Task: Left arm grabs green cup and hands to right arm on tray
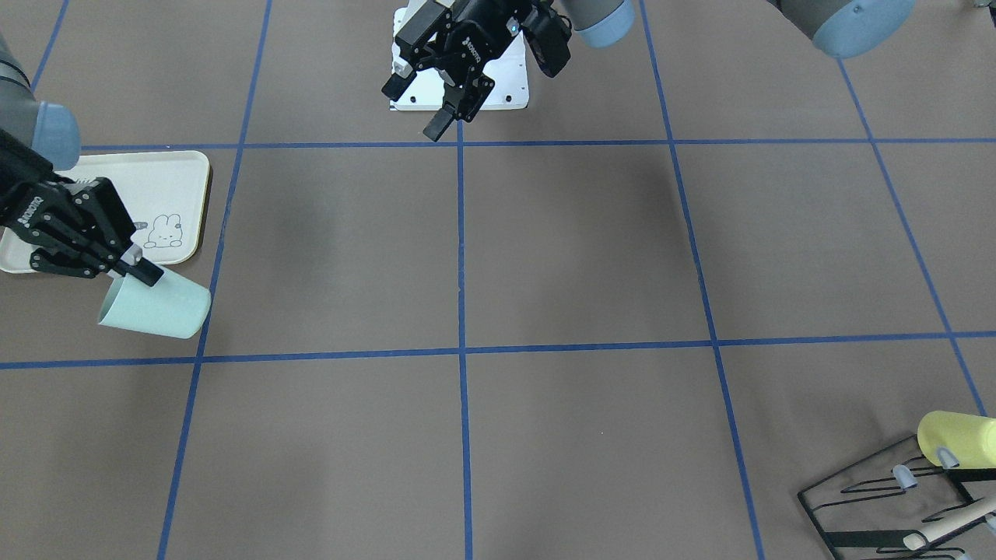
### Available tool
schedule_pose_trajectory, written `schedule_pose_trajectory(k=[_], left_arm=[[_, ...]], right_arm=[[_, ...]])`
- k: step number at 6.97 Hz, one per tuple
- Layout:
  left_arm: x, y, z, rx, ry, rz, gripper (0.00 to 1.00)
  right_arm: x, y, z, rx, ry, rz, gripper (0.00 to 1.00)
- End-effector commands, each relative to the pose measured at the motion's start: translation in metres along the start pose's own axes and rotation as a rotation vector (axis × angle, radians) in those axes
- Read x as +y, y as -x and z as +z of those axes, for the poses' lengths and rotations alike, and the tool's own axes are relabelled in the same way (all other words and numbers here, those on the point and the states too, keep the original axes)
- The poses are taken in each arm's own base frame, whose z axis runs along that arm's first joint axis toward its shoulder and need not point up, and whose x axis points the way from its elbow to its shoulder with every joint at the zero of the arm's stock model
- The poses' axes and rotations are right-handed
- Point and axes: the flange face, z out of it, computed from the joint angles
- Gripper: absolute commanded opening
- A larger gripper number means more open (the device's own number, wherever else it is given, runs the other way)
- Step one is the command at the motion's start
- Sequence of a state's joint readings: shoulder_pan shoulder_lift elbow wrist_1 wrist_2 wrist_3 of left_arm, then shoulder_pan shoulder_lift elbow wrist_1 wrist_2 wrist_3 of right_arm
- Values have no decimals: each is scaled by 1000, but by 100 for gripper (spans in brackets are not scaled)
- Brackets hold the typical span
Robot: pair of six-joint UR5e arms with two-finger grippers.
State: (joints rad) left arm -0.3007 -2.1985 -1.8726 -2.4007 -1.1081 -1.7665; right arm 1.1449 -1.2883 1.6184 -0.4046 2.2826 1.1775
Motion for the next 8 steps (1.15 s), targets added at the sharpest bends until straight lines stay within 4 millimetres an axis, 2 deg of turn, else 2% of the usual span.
schedule_pose_trajectory(k=[1,3,5,7,8], left_arm=[[-13,6,12,-98,-35,229,100],[-38,8,21,-188,-77,386,100],[-96,4,30,-313,-48,486,100],[-155,-18,14,-397,-15,544,100],[-176,-20,11,-420,-3,567,100]], right_arm=[[3,-55,-16,165,59,-150,0],[33,-105,-34,248,124,-224,0],[68,-135,-40,281,183,-234,0],[108,-167,-52,316,249,-239,0],[117,-168,-58,344,287,-233,0]])
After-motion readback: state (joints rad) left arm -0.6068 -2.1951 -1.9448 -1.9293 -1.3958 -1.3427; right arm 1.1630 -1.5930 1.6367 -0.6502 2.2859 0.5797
